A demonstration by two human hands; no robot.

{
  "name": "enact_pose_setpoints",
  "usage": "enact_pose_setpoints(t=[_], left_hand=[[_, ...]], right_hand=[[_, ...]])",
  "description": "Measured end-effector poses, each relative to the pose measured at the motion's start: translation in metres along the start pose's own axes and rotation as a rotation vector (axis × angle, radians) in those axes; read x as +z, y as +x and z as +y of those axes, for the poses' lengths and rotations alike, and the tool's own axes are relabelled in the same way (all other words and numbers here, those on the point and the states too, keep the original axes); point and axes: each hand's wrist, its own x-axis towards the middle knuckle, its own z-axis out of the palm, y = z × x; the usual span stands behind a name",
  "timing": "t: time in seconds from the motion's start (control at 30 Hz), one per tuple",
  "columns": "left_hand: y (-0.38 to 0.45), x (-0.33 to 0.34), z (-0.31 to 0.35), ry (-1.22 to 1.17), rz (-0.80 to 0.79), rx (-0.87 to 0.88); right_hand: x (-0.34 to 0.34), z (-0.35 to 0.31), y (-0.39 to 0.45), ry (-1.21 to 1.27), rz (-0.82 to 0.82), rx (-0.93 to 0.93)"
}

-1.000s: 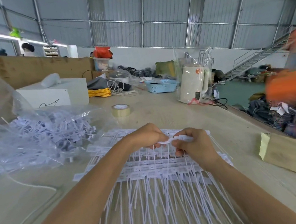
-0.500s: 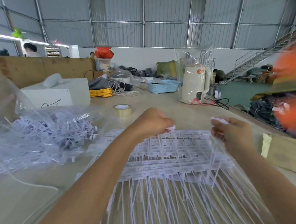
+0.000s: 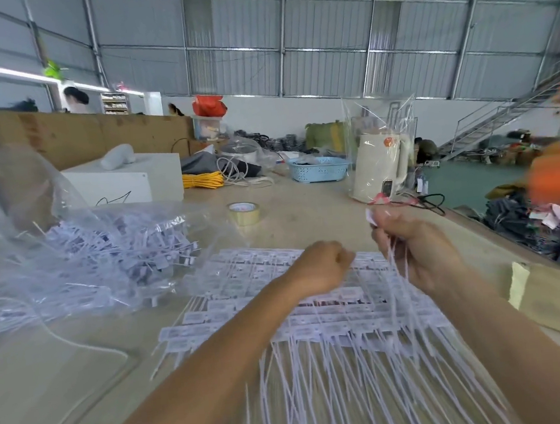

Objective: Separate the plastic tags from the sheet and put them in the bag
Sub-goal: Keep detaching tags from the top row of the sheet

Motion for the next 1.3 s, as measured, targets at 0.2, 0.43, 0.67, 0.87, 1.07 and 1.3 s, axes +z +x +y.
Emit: enact_pose_setpoints(t=[0.2, 0.43, 0.67, 0.87, 1.07, 1.3], left_hand=[[-0.021, -0.027, 0.025, -0.851, -0.119, -0.165], [-0.069, -0.061, -0.042, -0.262, 0.444, 0.005], [-0.131, -0.145, -0.116, 0.137, 0.345, -0.238], [-0.128, -0.178, -0.136, 0.358, 0.229, -0.317], [-0.089, -0.176, -0.153, 0.382, 0.08, -0.343], [-0.043, -0.153, -0.169, 0.644, 0.31, -0.508]], right_hand=[[0.051, 0.025, 0.018, -0.124, 0.156, -0.144], [0.125, 0.071, 0.027, -0.45, -0.02, -0.311], [0.172, 0.111, 0.041, -1.173, -0.06, -0.831], [0.19, 0.128, 0.069, -1.95, -0.21, -0.462], [0.192, 0.119, 0.08, -1.738, -0.208, -0.41], [0.186, 0.11, 0.079, -1.678, -0.203, -0.456]])
